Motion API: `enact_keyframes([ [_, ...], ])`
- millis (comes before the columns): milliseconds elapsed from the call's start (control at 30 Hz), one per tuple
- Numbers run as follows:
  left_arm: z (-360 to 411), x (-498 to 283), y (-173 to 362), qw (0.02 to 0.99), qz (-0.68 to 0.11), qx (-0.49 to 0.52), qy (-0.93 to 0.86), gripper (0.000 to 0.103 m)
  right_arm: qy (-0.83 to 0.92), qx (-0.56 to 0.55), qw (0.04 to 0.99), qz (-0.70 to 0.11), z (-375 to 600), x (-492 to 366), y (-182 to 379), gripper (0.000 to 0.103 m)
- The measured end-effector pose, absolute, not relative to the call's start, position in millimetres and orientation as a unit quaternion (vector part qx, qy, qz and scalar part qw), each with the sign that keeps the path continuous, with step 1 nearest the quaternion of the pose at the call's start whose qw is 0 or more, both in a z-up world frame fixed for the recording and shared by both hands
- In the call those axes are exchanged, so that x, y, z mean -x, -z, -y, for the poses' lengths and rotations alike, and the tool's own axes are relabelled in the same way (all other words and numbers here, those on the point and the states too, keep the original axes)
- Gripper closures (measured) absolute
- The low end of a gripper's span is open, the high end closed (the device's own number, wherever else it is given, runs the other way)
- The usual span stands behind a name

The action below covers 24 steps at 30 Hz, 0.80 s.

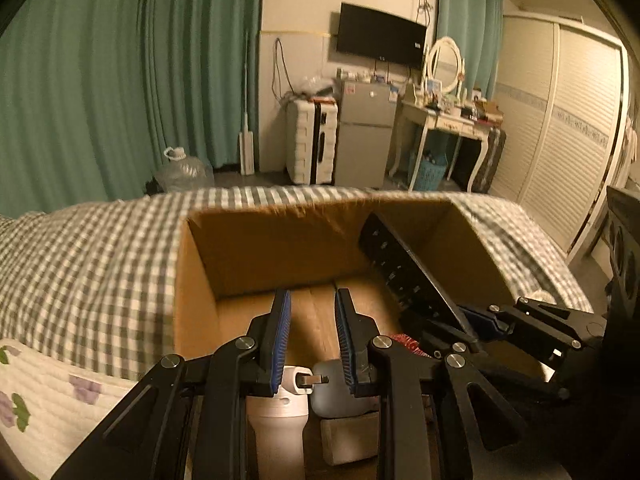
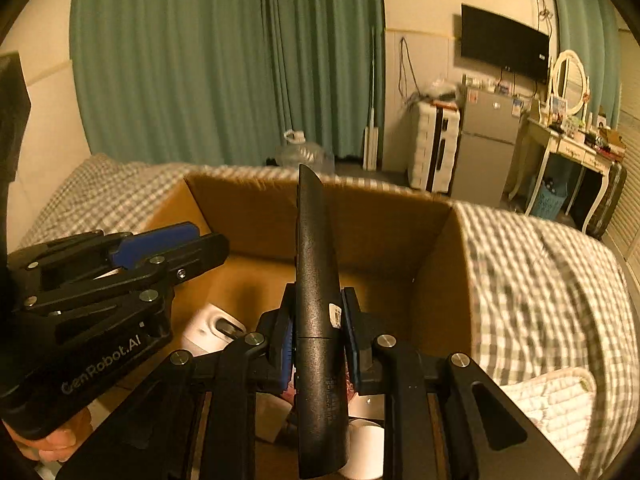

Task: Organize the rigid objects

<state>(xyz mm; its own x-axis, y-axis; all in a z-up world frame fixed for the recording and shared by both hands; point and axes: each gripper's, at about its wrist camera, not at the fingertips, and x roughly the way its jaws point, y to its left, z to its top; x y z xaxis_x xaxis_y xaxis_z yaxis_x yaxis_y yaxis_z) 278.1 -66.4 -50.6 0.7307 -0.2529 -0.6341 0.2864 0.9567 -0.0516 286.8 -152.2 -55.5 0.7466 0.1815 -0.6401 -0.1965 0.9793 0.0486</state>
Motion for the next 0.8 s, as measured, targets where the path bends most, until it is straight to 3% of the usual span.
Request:
enact_keyframes([
  [333,68,-288,54,0.92,-0.363,-0.018,0.15,0.079,-0.1,0.025,0.916,-0.388,153,-296,78,0.084],
  [500,59,-277,36,0.924,-0.354,0.008,0.146,0.079,-0.098,0.031,0.926,-0.363,148,-282,57,0.084],
  [567,53,-271,23,0.928,-0.343,0.018,0.143,0.078,-0.093,0.037,0.932,-0.349,147,-275,47,0.074],
  [633,49,-264,5,0.933,-0.329,0.028,0.14,0.078,-0.094,0.028,0.937,-0.335,149,-267,32,0.051],
  [700,46,-256,-13,0.939,-0.313,0.031,0.139,0.076,-0.094,0.021,0.942,-0.322,152,-259,16,0.05],
  [800,46,-239,-44,0.95,-0.278,0.028,0.141,0.065,-0.085,0.018,0.951,-0.297,155,-244,-13,0.046],
])
